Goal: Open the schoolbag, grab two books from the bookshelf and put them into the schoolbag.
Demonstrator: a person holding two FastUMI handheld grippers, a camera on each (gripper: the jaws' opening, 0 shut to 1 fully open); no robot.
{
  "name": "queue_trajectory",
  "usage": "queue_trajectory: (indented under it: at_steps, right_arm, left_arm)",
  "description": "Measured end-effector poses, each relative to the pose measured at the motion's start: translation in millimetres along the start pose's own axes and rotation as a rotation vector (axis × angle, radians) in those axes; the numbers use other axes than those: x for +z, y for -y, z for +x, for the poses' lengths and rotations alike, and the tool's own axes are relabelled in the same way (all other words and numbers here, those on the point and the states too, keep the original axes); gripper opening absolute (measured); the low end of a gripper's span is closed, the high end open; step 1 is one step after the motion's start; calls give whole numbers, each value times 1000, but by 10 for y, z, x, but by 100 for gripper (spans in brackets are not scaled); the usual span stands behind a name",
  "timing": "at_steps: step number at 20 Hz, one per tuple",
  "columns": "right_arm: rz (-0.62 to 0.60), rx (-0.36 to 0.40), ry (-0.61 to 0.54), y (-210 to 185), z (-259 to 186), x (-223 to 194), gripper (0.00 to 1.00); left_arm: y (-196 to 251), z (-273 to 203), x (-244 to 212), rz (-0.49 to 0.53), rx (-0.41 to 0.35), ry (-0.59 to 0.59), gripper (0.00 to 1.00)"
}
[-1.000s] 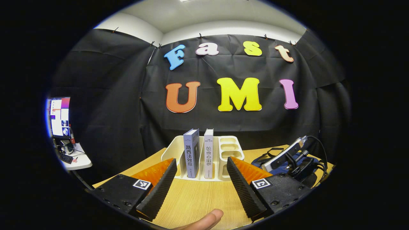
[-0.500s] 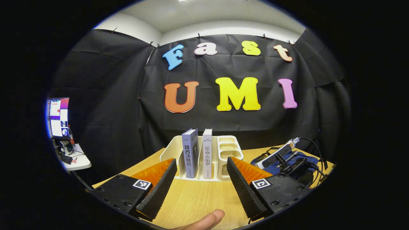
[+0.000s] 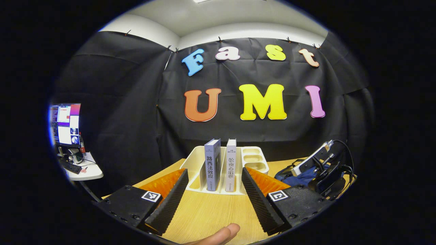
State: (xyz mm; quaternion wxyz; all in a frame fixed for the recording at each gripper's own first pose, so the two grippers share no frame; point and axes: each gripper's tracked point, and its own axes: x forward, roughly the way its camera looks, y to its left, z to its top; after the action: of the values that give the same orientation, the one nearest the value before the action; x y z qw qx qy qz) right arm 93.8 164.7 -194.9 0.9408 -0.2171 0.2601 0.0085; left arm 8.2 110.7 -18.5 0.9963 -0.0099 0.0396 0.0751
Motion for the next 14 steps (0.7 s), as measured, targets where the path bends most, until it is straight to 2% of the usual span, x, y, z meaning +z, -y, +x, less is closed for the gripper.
queue_trajectory:
  at_steps: [2,4,5,11,14]
  right_arm:
    - [46,58,0,28,4,18,12]
    - [89,88,4,115,-29,85,10]
    - [109,106,3,141,2,90,3]
    - [134,166,41,402,-36,336,2]
    - [170,207,52,573,-39,497,2]
  left_arm:
    - [-33,44,-30,8,16,-7,99]
    - [-24,103,-70,8,16,-24,99]
    - [-44,166,-107,5,19,-37,98]
    - [29,543,-52,49,-1,-81,98]
    - [127,755,38,26,-15,-89,98]
